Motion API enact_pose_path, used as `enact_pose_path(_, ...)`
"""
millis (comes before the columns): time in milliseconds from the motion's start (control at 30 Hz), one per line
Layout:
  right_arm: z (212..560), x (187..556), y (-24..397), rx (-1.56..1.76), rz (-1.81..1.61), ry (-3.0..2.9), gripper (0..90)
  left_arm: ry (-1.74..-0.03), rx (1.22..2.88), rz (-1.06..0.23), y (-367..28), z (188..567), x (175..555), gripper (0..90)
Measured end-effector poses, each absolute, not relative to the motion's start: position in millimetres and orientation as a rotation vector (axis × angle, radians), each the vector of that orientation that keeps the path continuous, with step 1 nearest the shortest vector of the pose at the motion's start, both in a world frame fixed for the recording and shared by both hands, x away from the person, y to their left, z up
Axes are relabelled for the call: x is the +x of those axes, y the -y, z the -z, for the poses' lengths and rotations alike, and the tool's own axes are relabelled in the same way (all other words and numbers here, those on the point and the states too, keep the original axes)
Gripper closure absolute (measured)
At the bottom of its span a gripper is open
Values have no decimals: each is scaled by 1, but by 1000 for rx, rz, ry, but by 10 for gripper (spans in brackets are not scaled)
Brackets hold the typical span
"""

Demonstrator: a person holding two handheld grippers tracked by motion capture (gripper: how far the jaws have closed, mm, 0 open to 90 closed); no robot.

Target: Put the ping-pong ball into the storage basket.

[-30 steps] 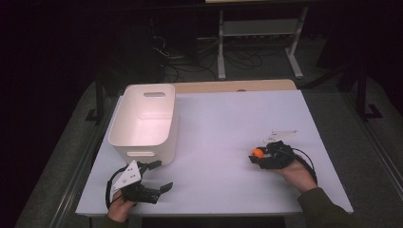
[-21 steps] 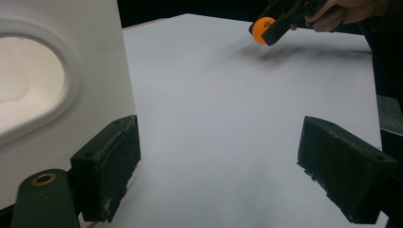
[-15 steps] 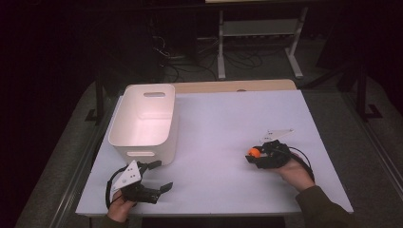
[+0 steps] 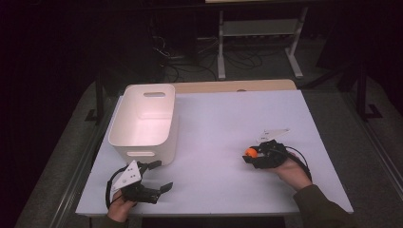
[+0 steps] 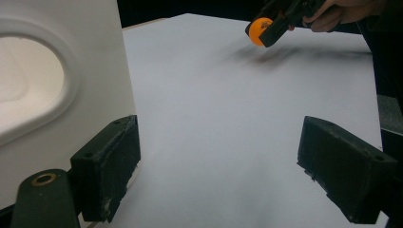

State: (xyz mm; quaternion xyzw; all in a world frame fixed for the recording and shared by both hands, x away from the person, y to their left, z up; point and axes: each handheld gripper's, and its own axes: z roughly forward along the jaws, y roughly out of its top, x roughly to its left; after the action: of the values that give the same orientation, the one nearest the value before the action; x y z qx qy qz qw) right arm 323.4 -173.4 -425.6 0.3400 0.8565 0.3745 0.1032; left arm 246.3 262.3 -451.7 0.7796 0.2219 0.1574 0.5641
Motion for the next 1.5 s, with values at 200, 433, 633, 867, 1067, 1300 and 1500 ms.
enact_pose_path(200, 425, 324, 169, 991, -1111, -2533, 495, -521, 1835, -370, -262, 452, 247, 141)
enact_pose_path(433, 424, 325, 163, 972, -1114, -2546, 495, -522, 1835, -371, -262, 452, 246, 140)
enact_pose_path(633, 424, 325, 157, 961, -1112, -2558, 495, -521, 1836, -370, -262, 452, 247, 141)
enact_pose_path(867, 424, 327, 151, 943, -1108, -2573, 495, -522, 1835, -370, -263, 452, 247, 140)
enact_pose_path(1067, 424, 328, 144, 921, -1112, -2586, 495, -522, 1836, -369, -263, 452, 247, 141)
enact_pose_path(1300, 425, 328, 138, 908, -1109, -2601, 496, -522, 1835, -371, -262, 452, 247, 140)
enact_pose_path(1500, 425, 329, 134, 894, -1108, -2611, 496, -524, 1834, -371, -263, 452, 247, 140)
